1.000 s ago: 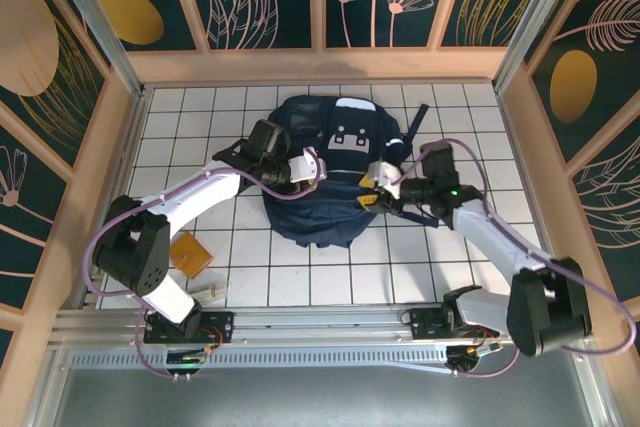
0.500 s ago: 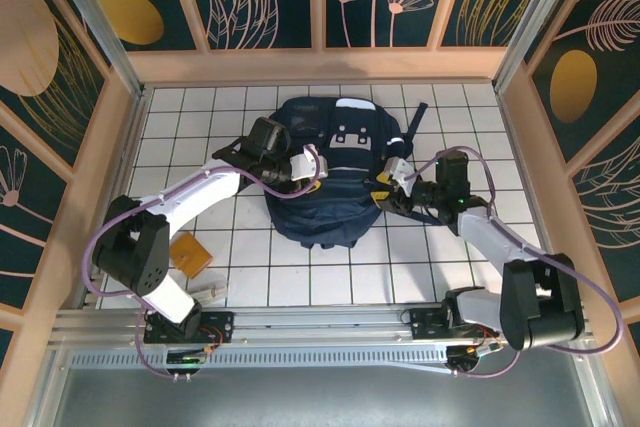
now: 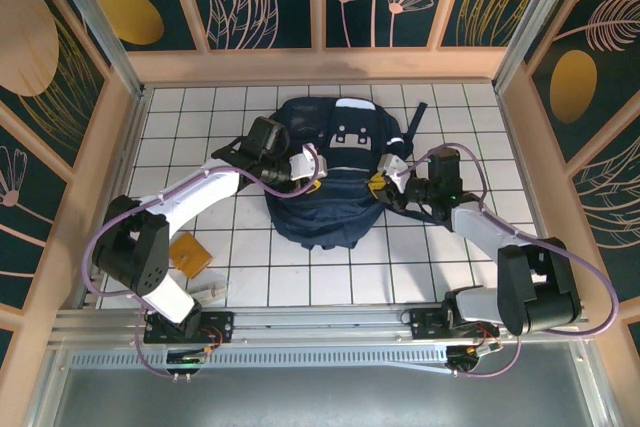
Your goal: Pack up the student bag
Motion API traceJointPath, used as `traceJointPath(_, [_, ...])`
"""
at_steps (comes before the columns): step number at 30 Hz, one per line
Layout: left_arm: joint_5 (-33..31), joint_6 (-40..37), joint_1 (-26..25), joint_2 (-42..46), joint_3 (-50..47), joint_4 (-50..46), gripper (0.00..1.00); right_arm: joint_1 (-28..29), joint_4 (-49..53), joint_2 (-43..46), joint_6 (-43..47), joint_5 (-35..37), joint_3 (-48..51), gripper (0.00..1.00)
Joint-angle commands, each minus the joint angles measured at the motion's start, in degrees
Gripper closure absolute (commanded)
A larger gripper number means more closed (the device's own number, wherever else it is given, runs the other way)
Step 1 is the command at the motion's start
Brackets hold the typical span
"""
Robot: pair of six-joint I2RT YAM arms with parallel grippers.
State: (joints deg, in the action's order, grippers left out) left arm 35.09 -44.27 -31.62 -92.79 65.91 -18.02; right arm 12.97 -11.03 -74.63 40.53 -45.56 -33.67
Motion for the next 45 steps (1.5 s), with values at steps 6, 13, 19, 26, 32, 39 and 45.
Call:
traceJointPath(6, [4.05,0.12,-0.61,1.3,2.64,1.23,1.0,1.89,5.67,0.37,4.11,0.52,-3.56,1.0])
traceJointPath(13, [0.99,2.14,-0.61,1.34,1.77,2.86,1.0,7.11,20.92,3.27,13.5,-2.25,-9.2,1.0])
traceJointPath(19, [2.14,3.84,-0.55,0.62,2.88,3.88,1.0,9.88,31.84,0.22,15.34,-2.94,-16.55,1.0])
traceJointPath(26, [7.09,10.84,-0.57,0.66,1.54,9.78,1.0,20.61,7.6,-4.22,-13.39,1.33,-13.89,1.0])
traceJointPath(32, [8.06,13.23,-0.55,3.18,-1.39,12.23,1.0,24.72,0.17,-10.53,-41.43,10.5,-17.47,1.0])
traceJointPath(39, [6.92,12.8,-0.18,4.85,-1.4,9.6,0.93,24.91,-2.67,-2.36,-39.04,8.4,-12.48,0.75])
traceJointPath(45, [7.93,19.98,0.63,9.38,-3.62,9.95,0.54,23.41,22.74,6.05,-0.54,13.01,-16.98,0.62])
